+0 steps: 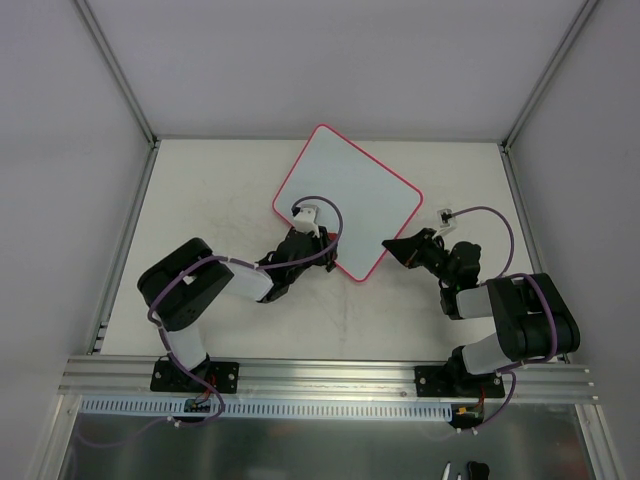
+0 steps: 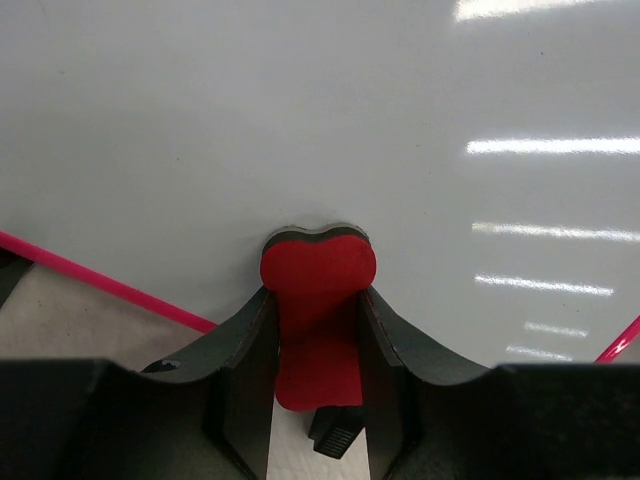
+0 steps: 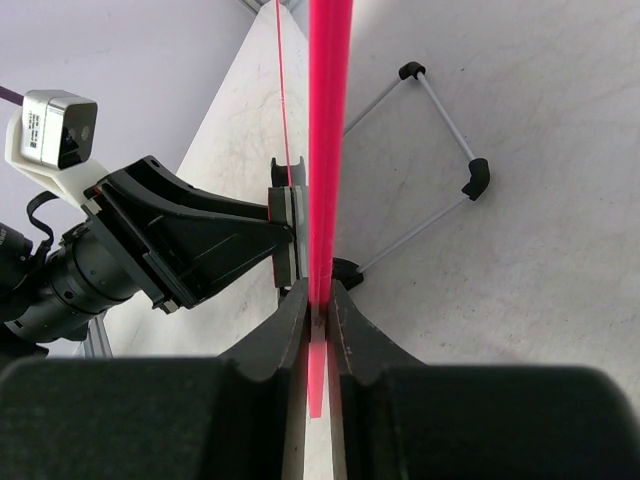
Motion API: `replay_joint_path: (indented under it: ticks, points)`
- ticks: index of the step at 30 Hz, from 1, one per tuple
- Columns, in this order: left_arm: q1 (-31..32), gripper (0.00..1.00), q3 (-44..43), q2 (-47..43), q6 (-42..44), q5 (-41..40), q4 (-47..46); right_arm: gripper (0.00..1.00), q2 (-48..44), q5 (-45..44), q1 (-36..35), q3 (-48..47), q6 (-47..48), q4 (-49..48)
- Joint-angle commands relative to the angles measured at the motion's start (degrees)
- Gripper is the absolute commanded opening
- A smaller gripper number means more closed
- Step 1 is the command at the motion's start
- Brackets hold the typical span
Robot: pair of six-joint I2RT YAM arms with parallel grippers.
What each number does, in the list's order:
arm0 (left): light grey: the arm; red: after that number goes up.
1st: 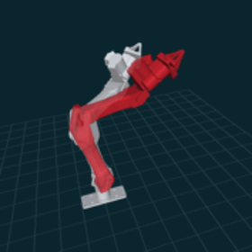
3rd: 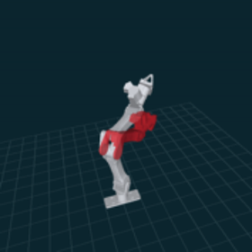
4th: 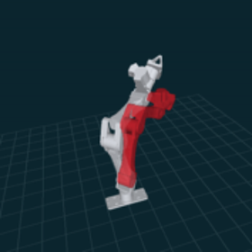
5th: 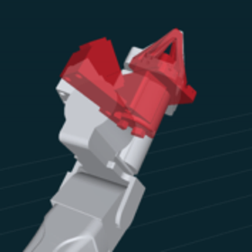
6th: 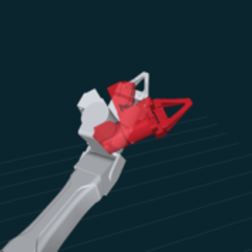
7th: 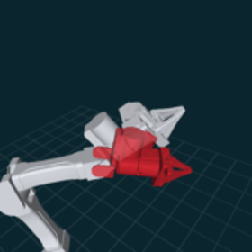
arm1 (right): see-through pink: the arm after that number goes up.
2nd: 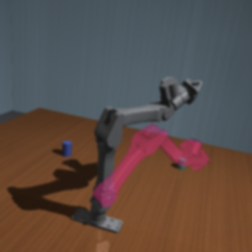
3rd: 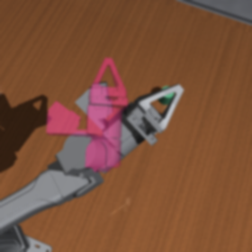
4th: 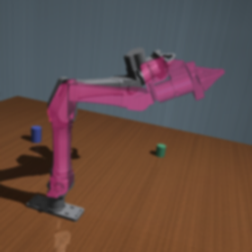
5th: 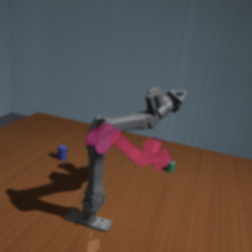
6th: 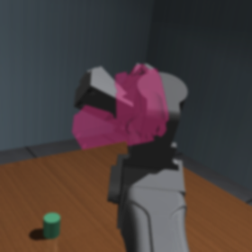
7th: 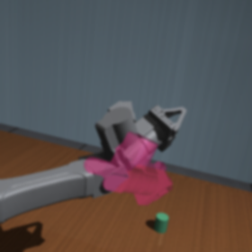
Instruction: Erase the whiteboard
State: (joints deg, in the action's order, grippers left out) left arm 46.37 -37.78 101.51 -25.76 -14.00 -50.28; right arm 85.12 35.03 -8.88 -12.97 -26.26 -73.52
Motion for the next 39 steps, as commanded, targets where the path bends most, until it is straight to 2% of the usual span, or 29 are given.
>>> replay_joint_path:
  ticks: [1, 5, 12, 16, 20, 24, 28, 31, 38, 39]
  points:
    - [0.0, 0.18, 1.3, 0.0, 1.0, 1.5, 9.1, 0.00, -0.7, 2.9, -1.2, -1.6, 2.4, -14.1]
    - [-0.9, 0.18, -1.6, -1.9, 2.5, 1.3, 12.4, 0.00, -0.7, 2.9, -1.3, -1.6, 2.4, -14.1]
    - [-6.5, 0.18, -6.5, -6.3, 3.3, 3.4, 17.8, 0.00, -0.6, 3.1, -1.3, -1.7, 2.4, -14.1]
    - [-8.0, 0.18, -6.6, -12.6, 4.5, 2.6, 23.9, 0.00, -0.1, 2.8, -1.4, -1.7, 2.5, -14.1]
    - [-8.1, 0.18, -3.9, -20.5, 3.8, -0.1, 32.2, 0.00, -0.2, 2.7, -1.4, -1.6, 2.6, -14.1]
    - [-9.1, 0.19, 3.0, -29.3, -0.6, -0.9, 38.3, 0.01, -0.5, 2.5, -1.4, -1.4, 2.6, -14.0]
    - [-10.1, 0.20, 7.4, -34.0, -4.1, -0.3, 45.2, 0.03, -0.8, 2.2, -1.4, -1.1, 2.9, -14.0]
    - [-12.3, 0.21, 10.3, -35.2, -5.9, 1.0, 47.2, 0.02, -0.7, 2.2, -1.3, -1.2, 2.6, -14.1]
    - [-19.3, 0.21, 10.7, -31.6, -7.0, 10.7, 49.4, 0.01, -1.3, 2.2, -1.4, -1.0, 2.9, -14.0]
    - [-20.0, 0.24, 10.2, -31.2, -7.1, 11.7, 49.7, 0.01, -1.3, 2.2, -1.4, -1.0, 2.8, -14.1]
